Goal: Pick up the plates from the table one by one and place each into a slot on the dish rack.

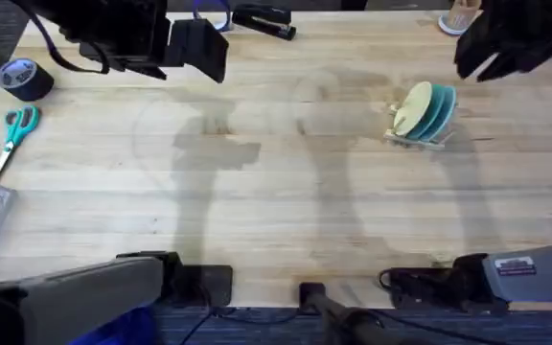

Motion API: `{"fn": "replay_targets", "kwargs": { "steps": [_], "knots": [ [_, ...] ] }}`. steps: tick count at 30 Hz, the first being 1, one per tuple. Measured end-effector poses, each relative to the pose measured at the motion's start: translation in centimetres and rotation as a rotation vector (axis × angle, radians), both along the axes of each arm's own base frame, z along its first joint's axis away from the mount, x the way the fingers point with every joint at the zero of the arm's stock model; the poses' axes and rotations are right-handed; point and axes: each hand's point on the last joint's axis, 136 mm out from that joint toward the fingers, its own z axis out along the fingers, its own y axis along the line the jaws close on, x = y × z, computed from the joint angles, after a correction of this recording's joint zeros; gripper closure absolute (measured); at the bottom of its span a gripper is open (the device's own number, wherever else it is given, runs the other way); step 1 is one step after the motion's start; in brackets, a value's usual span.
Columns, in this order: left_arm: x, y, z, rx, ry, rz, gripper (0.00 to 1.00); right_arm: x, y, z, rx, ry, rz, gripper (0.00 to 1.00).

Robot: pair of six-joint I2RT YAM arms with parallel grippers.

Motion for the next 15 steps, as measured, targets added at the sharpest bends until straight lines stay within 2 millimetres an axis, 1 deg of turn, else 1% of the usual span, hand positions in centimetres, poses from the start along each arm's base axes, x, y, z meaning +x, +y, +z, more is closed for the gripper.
{"fn": "replay_targets", "kwargs": {
  "steps": [3,6,9,10,13,14,15],
  "knots": [
    [-0.1,0.0,0.0,0.000,0.005,0.000,0.006,-0.1,0.0,1.8,-0.001,-0.019,0.007,0.739],
    [-0.2,0.0,-0.1,0.000,0.008,0.000,0.006,-0.7,0.0,3.1,-0.003,-0.019,0.014,0.678],
    [-0.2,0.0,-0.1,0.000,0.008,0.000,0.006,-1.5,0.0,4.3,-0.004,-0.014,0.020,0.573],
    [-0.2,0.0,-0.1,0.000,0.008,0.000,0.006,-1.6,0.0,4.6,-0.003,-0.018,0.020,0.486],
    [-0.2,0.0,-0.1,0.000,0.008,0.000,0.006,-1.6,0.0,5.4,-0.002,-0.038,0.025,0.071],
    [-0.2,0.0,-0.1,0.000,0.008,0.000,0.006,-1.6,0.0,5.6,-0.003,-0.042,0.028,0.027],
    [-0.2,0.0,-0.1,0.000,0.008,0.000,0.006,-1.5,0.0,5.7,-0.003,-0.047,0.029,0.012]
  ]
}}
